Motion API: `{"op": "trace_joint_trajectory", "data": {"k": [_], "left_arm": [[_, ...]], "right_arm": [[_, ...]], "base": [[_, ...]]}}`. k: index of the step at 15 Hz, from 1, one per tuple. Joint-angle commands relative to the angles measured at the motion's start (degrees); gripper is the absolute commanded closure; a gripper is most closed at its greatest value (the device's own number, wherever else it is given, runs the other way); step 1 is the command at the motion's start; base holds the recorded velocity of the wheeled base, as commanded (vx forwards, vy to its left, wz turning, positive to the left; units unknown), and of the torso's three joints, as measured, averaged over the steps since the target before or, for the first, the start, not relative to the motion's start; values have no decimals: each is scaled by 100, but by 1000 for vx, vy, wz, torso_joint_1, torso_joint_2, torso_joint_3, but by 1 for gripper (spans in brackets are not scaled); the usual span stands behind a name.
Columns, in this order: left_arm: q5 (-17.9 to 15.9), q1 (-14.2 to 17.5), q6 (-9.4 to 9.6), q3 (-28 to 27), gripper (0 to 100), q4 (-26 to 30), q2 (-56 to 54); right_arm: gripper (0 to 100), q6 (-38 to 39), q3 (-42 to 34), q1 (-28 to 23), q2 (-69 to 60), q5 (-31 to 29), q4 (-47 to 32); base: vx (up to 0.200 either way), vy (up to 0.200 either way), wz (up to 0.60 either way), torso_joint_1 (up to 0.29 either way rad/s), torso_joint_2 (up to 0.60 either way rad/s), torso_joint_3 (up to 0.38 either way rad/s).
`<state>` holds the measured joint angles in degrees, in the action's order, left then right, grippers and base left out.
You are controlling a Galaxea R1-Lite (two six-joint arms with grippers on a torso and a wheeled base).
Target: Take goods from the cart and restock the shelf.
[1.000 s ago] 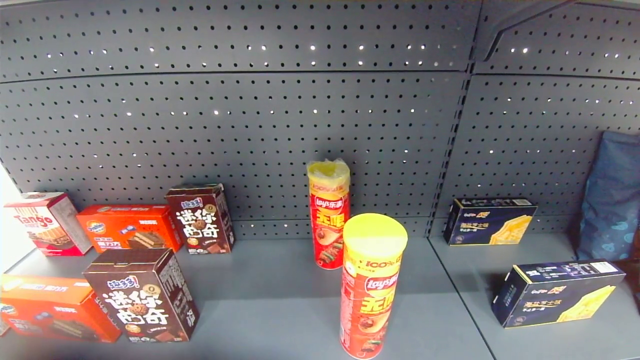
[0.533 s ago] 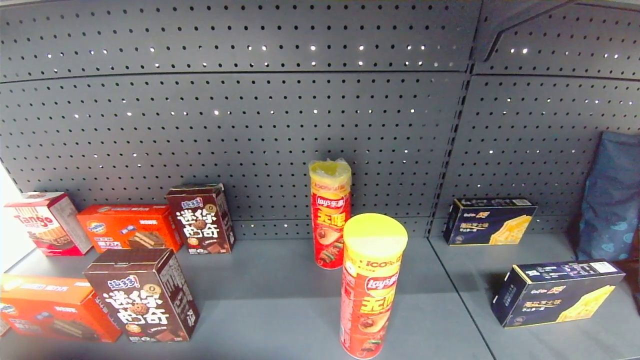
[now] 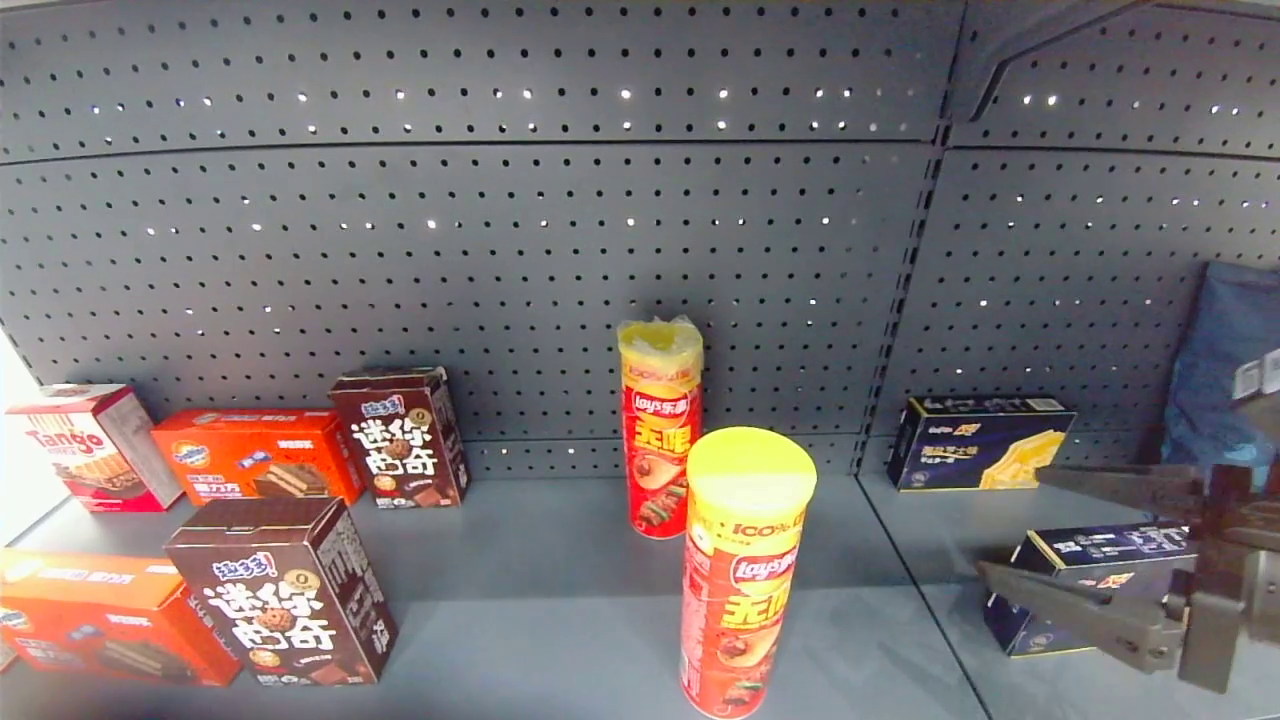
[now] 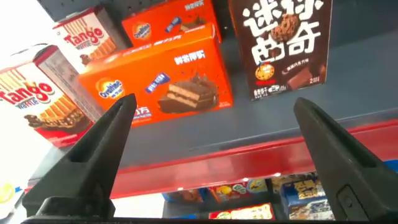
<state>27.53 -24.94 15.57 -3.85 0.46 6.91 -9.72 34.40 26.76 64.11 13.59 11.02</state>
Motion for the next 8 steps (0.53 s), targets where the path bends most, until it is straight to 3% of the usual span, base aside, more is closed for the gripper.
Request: {"op": "trace_joint_trajectory", "data": {"k": [1,4,8], "left_arm": [[-2,253,25,148,0,15,-348],[-28,473,43,157,0,15,-603],[-28,420,43,157,0,15,-682]], "right_arm": [[0,5,49,418,682,-138,102],[0,5,286,541,1165,-173,181],[0,5,489,532,1640,-269,181]], "base": [[0,0,0,0,0,0],[0,0,0,0,0,0],[0,0,0,0,0,0]]}}
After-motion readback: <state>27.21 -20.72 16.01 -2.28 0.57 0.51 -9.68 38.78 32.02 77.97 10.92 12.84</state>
